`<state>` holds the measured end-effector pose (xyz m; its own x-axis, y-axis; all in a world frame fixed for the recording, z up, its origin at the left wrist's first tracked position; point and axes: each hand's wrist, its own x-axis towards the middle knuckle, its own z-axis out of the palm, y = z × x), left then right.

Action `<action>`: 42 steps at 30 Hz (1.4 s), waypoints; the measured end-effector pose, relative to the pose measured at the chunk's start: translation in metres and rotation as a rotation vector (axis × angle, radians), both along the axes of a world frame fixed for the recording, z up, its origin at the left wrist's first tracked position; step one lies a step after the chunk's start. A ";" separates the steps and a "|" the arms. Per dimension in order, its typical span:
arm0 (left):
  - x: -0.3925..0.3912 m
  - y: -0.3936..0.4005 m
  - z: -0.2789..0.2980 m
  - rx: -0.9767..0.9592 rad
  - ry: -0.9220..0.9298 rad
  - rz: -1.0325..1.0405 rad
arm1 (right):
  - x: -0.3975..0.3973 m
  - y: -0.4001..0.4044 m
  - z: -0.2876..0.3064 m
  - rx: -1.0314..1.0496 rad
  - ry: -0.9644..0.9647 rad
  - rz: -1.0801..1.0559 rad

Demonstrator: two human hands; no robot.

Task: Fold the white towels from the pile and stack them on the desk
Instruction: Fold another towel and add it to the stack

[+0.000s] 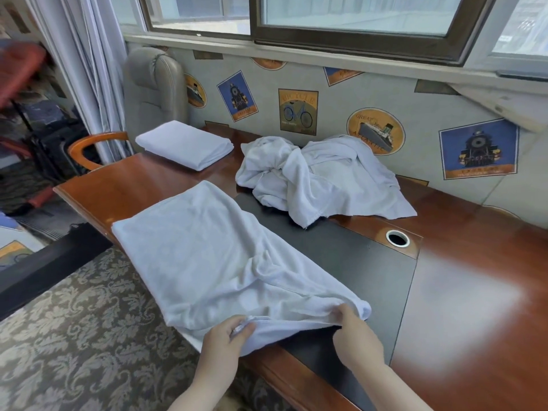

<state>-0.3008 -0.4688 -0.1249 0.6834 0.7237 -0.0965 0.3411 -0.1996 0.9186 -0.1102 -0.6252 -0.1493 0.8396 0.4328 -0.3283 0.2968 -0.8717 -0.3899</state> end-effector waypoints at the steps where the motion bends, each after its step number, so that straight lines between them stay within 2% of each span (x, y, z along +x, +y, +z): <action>1: 0.001 0.003 -0.003 -0.035 0.019 -0.051 | 0.003 0.001 -0.001 0.035 -0.051 -0.040; 3: 0.004 0.013 -0.006 -0.117 0.047 -0.136 | 0.006 0.004 0.000 0.175 -0.138 -0.089; 5: 0.010 0.024 -0.009 -0.148 0.065 -0.178 | 0.008 0.009 -0.004 0.254 -0.202 0.047; 8: 0.021 0.042 -0.008 -0.122 0.142 -0.280 | 0.009 0.020 -0.008 0.171 -0.175 0.319; 11: 0.028 0.064 -0.004 -0.110 0.256 -0.475 | 0.016 0.029 -0.007 0.101 -0.110 0.329; 13: 0.031 0.076 -0.003 -0.128 0.279 -0.541 | 0.025 0.029 -0.008 0.093 -0.065 0.235; 17: 0.038 0.085 0.002 -0.161 0.222 -0.494 | 0.030 0.028 -0.001 0.115 0.030 0.123; 20: 0.042 0.085 0.001 -0.187 0.204 -0.429 | 0.011 0.040 0.018 0.502 0.008 0.198; 22: 0.043 0.083 0.003 -0.308 0.197 -0.380 | -0.010 0.056 0.029 0.724 0.018 0.397; 25: 0.042 0.083 0.005 -0.479 0.189 -0.403 | -0.035 0.081 0.030 0.755 -0.092 0.594; 28: 0.044 0.080 0.011 -0.616 0.141 -0.360 | -0.042 0.096 0.022 0.677 -0.193 0.662; 31: 0.045 0.077 0.016 -0.749 0.098 -0.365 | -0.041 0.101 0.018 0.691 -0.166 0.585; 34: 0.047 0.074 0.014 -0.869 0.036 -0.328 | -0.046 0.101 0.016 0.771 -0.110 0.416; 38: 0.053 0.069 0.012 -0.786 0.022 -0.307 | -0.049 0.095 0.017 0.918 0.122 0.121; 40: 0.056 0.066 0.009 -0.786 0.034 -0.249 | -0.047 0.092 0.017 0.916 0.217 0.063; 42: 0.058 0.065 0.004 -0.739 0.043 -0.166 | -0.046 0.088 0.017 0.923 0.234 0.011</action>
